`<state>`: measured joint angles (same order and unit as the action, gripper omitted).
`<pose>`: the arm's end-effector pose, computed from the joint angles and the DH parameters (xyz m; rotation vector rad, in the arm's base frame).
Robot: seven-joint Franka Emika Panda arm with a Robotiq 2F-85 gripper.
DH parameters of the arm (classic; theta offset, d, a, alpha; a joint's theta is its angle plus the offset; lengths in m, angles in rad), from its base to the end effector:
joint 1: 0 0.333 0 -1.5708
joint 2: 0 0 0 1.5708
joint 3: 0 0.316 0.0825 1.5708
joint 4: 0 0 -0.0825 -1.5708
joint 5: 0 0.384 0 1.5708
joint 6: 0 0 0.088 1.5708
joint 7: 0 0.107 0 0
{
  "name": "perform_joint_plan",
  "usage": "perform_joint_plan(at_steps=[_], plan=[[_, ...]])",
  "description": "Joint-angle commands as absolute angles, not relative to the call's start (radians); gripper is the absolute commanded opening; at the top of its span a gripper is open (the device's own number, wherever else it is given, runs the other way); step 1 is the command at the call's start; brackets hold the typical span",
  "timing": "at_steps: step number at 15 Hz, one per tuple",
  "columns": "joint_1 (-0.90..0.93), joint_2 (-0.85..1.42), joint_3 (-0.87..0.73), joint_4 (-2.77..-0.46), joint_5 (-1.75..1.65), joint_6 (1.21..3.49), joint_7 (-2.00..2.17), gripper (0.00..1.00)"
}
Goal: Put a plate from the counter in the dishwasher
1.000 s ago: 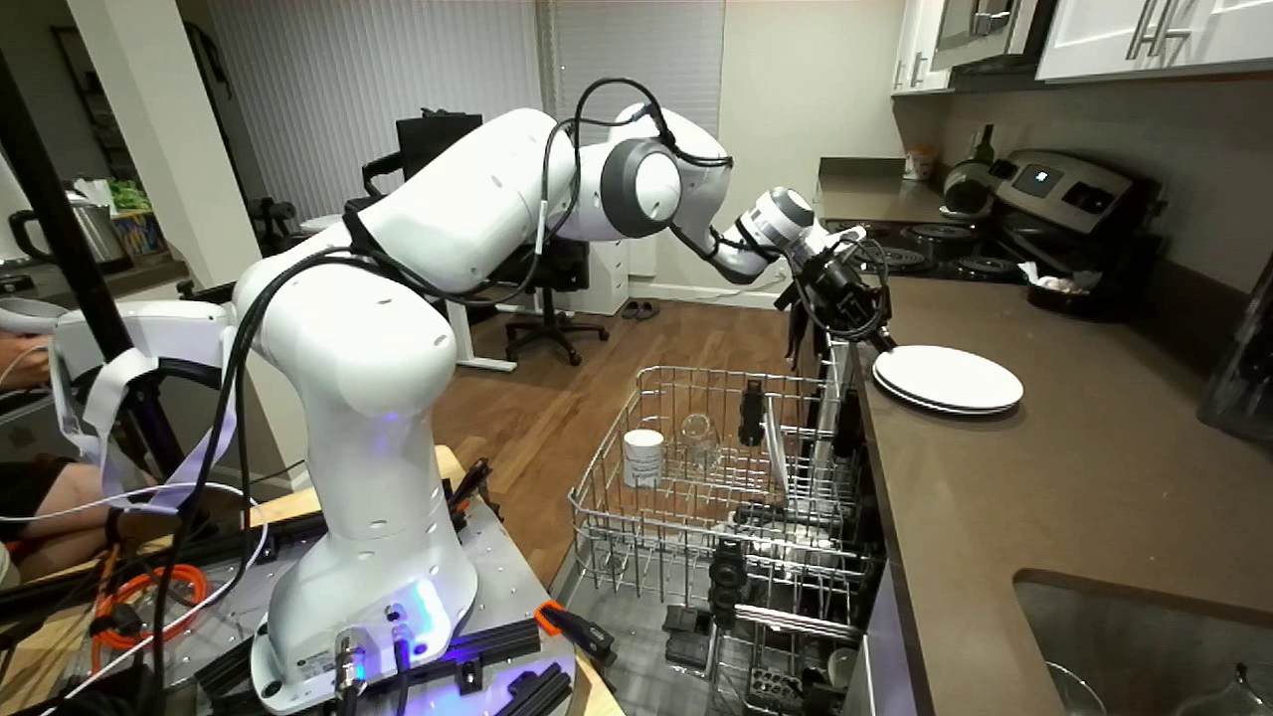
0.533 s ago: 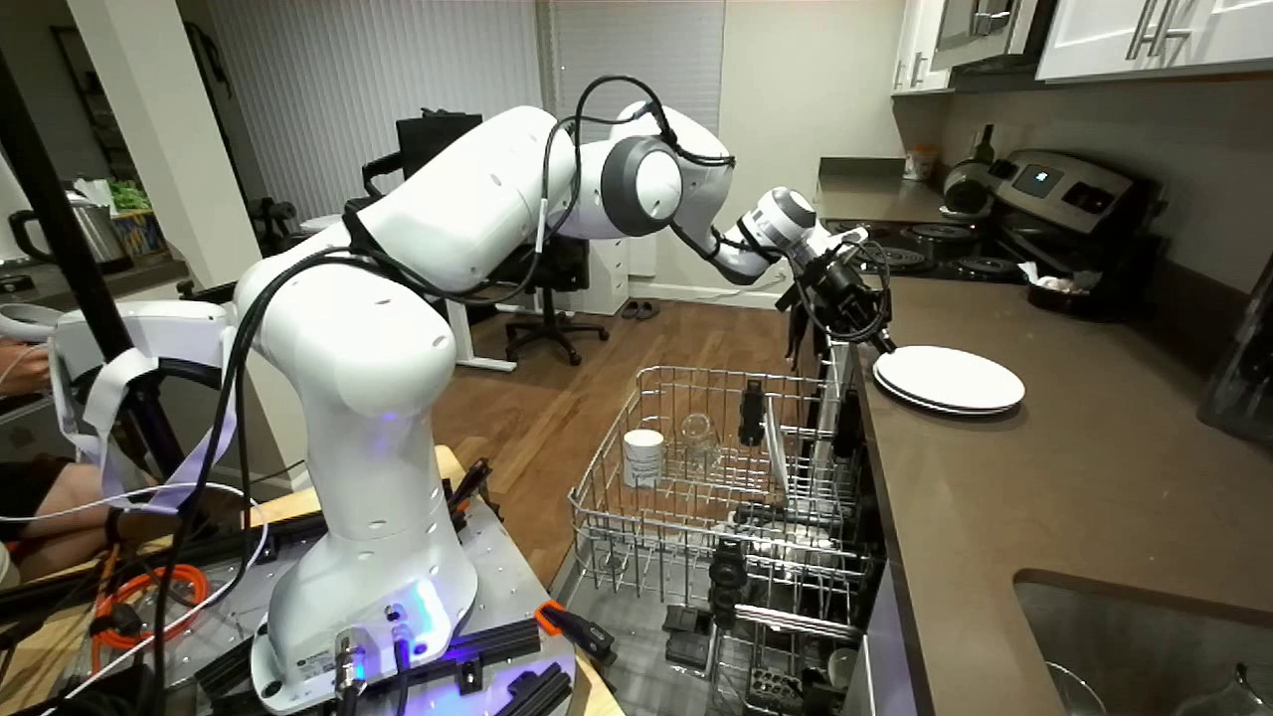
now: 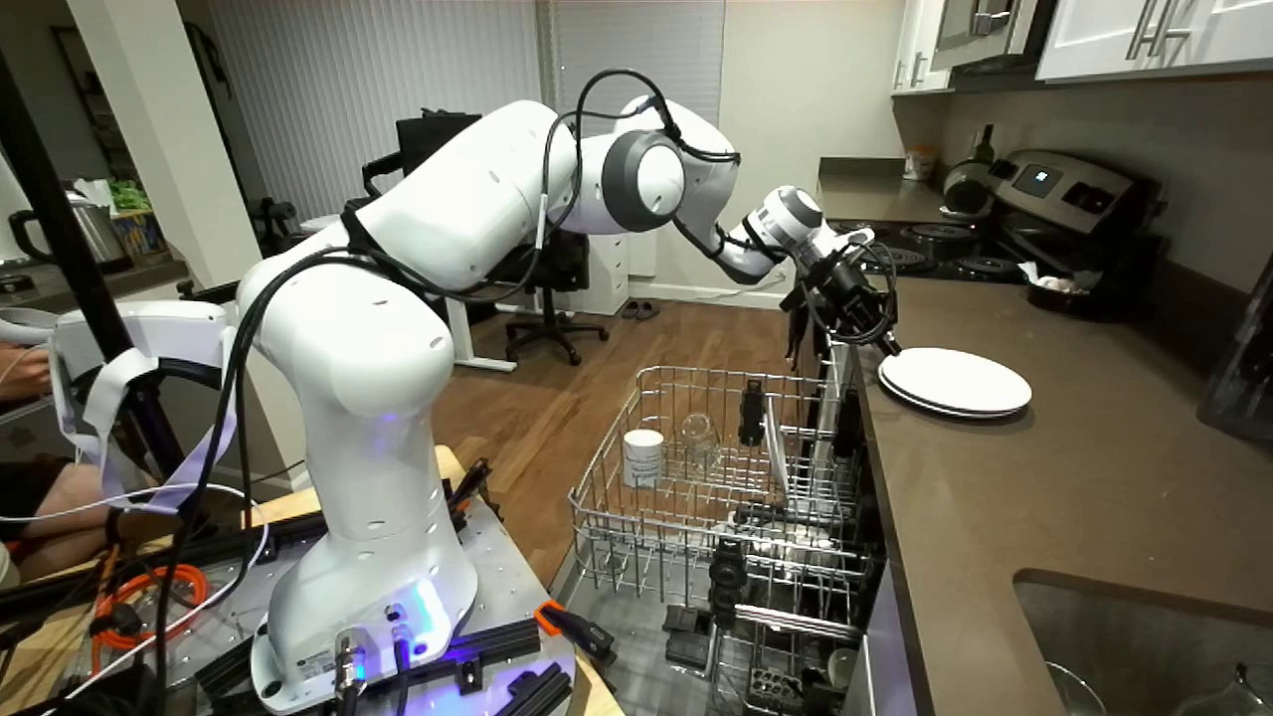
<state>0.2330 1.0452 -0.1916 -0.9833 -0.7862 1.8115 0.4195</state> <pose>0.7732 0.0301 0.2402 2.2127 -0.0128 0.0413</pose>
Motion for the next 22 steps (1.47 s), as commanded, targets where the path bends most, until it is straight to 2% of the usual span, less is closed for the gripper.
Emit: perform_joint_plan(at_steps=[1, 13, 20, 21, 22], plan=[[0.222, 0.998, -0.181, -1.048, -0.774, 1.827, 0.408, 0.06], [0.284, 1.037, -0.213, -0.999, -0.836, 1.652, 0.424, 0.07], [0.289, 1.035, -0.193, -0.996, -0.863, 1.644, 0.414, 0.07], [0.282, 1.028, -0.185, -1.003, -0.857, 1.661, 0.411, 0.23], [0.280, 1.024, -0.181, -1.008, -0.855, 1.669, 0.412, 0.33]])
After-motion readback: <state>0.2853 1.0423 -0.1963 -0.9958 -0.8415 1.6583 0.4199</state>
